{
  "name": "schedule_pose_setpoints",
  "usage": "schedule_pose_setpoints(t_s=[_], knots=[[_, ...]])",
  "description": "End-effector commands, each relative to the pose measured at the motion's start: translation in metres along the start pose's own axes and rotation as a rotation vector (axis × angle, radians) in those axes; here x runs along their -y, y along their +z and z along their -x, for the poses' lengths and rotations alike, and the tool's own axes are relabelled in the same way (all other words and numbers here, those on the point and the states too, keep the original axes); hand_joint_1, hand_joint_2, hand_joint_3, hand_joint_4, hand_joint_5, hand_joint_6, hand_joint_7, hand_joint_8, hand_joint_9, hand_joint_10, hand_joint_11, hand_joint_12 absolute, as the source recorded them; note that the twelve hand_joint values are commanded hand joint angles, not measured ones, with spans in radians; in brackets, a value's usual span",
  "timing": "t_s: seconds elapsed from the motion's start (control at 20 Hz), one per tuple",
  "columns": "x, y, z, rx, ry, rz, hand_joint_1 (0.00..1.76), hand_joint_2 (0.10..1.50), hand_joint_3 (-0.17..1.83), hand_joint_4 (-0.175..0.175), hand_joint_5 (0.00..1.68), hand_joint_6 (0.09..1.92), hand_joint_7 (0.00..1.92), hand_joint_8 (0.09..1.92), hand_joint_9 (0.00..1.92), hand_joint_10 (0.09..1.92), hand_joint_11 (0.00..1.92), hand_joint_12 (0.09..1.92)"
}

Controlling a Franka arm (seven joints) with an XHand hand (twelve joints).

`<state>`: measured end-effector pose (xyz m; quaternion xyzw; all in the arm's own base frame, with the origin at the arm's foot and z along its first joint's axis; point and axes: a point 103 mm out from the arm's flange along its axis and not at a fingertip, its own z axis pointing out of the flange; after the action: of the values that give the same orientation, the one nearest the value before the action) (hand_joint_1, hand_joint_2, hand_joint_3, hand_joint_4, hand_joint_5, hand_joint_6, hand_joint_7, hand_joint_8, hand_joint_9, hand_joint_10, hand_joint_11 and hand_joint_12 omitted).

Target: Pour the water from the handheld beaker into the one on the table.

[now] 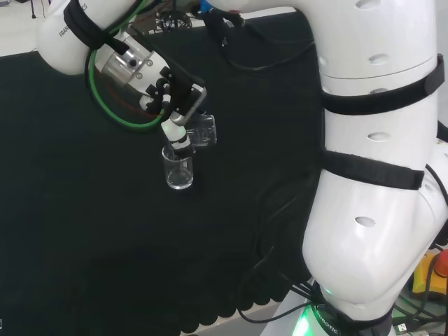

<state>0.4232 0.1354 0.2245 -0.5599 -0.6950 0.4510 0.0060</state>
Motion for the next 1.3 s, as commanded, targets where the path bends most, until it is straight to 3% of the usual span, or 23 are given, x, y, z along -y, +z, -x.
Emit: schedule_pose_setpoints(t_s=[0.05,0.4,1.1,1.3], knots=[[0.000,0.004,0.005,-0.025,-0.016,0.024,1.31,0.61,0.75,-0.175,1.22,0.77,1.28,0.75,1.69,0.46,1.47,0.62],[-0.001,0.008,0.012,-0.066,-0.040,0.043,1.31,0.62,0.75,-0.175,1.22,0.77,1.28,0.75,1.69,0.47,1.47,0.62],[0.005,0.017,0.020,-0.191,-0.112,0.180,1.31,0.62,0.74,-0.175,1.22,0.78,1.27,0.76,1.68,0.48,1.47,0.62],[0.004,0.018,0.024,-0.243,-0.159,0.201,1.31,0.62,0.74,-0.175,1.22,0.78,1.27,0.76,1.68,0.48,1.47,0.62]])
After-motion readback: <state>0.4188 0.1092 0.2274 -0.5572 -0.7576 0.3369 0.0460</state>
